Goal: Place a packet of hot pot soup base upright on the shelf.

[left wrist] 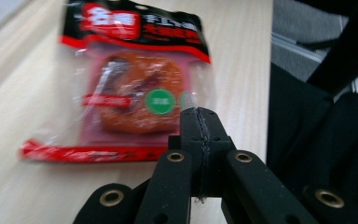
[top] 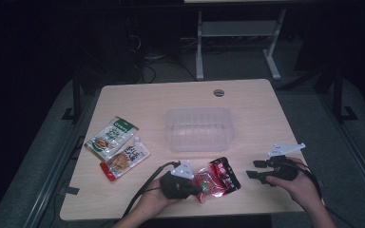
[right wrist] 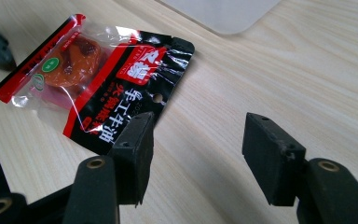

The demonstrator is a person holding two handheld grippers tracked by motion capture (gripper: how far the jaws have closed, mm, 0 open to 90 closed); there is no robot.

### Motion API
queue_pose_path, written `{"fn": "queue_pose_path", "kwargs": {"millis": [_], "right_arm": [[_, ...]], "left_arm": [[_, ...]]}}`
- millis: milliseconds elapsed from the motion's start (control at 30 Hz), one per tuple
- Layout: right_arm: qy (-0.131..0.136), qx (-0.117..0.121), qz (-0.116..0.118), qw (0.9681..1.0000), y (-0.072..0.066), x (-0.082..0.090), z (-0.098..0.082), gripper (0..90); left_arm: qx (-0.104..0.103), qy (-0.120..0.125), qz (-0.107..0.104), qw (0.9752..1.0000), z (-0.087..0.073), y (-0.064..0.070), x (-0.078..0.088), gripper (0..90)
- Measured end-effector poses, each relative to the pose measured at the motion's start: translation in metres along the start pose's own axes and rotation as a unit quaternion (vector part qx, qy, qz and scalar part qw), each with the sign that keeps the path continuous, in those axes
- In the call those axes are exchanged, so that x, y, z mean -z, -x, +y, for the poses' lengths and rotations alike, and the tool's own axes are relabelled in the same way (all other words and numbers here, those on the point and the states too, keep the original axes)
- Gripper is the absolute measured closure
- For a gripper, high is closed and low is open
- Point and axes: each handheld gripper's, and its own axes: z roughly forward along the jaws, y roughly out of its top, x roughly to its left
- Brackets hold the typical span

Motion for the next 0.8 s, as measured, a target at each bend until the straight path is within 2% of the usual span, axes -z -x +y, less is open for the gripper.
{"fn": "queue_pose_path", "kwargs": {"millis": [33,100,167,300,400,500,533,567,633,800], "right_arm": [[-0.001,-0.001,0.0,1.0,0.0,0.0,0.0,43.1],[-0.001,0.0,-0.002,1.0,0.0,0.0,0.0,43.1],[-0.001,0.0,-0.002,1.0,0.0,0.0,0.0,43.1],[-0.001,-0.002,-0.002,1.0,0.002,0.001,-0.001,43.1],[-0.002,-0.004,-0.002,1.0,0.002,0.001,-0.001,43.1],[0.001,0.0,-0.003,1.0,0.002,0.001,-0.001,43.0],[0.001,0.0,-0.003,1.0,0.002,0.001,-0.001,43.0],[-0.002,-0.004,-0.002,1.0,0.002,0.001,-0.001,43.0],[-0.002,-0.003,-0.002,1.0,0.002,0.001,-0.001,43.0],[0.0,-0.006,-0.001,1.0,0.001,0.002,-0.001,42.6]], "left_arm": [[-0.001,-0.003,-0.003,1.0,0.0,0.002,-0.003,89.8],[-0.01,-0.025,0.008,0.9996,-0.002,0.002,-0.008,89.8],[-0.005,-0.022,0.009,0.9997,-0.003,0.0,-0.008,89.9],[0.005,-0.022,0.033,0.9992,-0.005,-0.007,-0.003,89.8],[0.004,-0.025,0.041,0.9988,-0.006,-0.011,-0.001,89.9],[0.001,-0.029,0.07,0.9971,-0.007,-0.018,0.004,89.9],[0.001,-0.029,0.07,0.9971,-0.007,-0.018,0.004,89.8],[0.012,-0.021,0.072,0.9971,-0.008,-0.021,0.006,89.8],[0.011,-0.021,0.077,0.9968,-0.009,-0.022,0.007,89.8],[0.012,-0.016,0.069,0.9974,-0.008,-0.022,0.01,89.8]]}}
